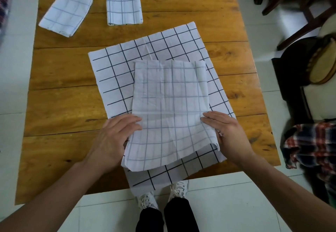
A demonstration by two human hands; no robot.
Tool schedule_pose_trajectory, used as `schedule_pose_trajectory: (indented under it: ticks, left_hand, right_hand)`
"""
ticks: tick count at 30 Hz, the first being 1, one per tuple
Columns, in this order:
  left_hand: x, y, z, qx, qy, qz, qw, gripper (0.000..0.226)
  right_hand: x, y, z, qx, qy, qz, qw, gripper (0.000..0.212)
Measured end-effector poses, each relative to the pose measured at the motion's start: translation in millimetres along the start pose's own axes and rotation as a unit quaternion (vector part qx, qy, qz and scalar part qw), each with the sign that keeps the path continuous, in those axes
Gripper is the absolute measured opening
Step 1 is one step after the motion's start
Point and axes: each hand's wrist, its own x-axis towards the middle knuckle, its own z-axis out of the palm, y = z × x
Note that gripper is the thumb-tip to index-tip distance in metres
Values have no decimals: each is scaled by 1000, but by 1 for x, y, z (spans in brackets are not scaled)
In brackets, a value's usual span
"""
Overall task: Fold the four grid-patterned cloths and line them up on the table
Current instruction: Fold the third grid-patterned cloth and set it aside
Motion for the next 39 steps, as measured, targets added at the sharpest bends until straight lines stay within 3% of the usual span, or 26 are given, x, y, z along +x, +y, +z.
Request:
schedule_pose_trajectory:
  ticks: [3,7,10,14,18,23,32,39]
  left_hand:
    - [8,-2,2,-21,4,-19,1000,26]
    - [16,-1,-2,-29,-3,-46,999,31]
    - [21,1,-5,-57,-5,-62,996,35]
    - [28,4,-9,-137,11,-158,978,14]
    - [43,7,-15,-193,26,-200,960,18]
    - [66,8,-18,-168,53,-254,951,20]
    - [83,8,-15,-181,74,-313,929,18]
    - [79,11,-16,-199,69,-325,922,33]
  right_hand:
    - [1,3,-2,-5,1,-7,1000,37]
    - [3,8,0,-16,-14,6,1000,49]
    - [6,10,3,-26,11,16,999,41]
    - [12,13,1,-3,30,31,999,30]
    - [22,4,-7,25,65,55,996,13]
    - [37,0,-9,70,63,150,984,35]
    - [59,-5,-11,104,44,267,957,18]
    - [62,-2,-7,76,28,274,958,17]
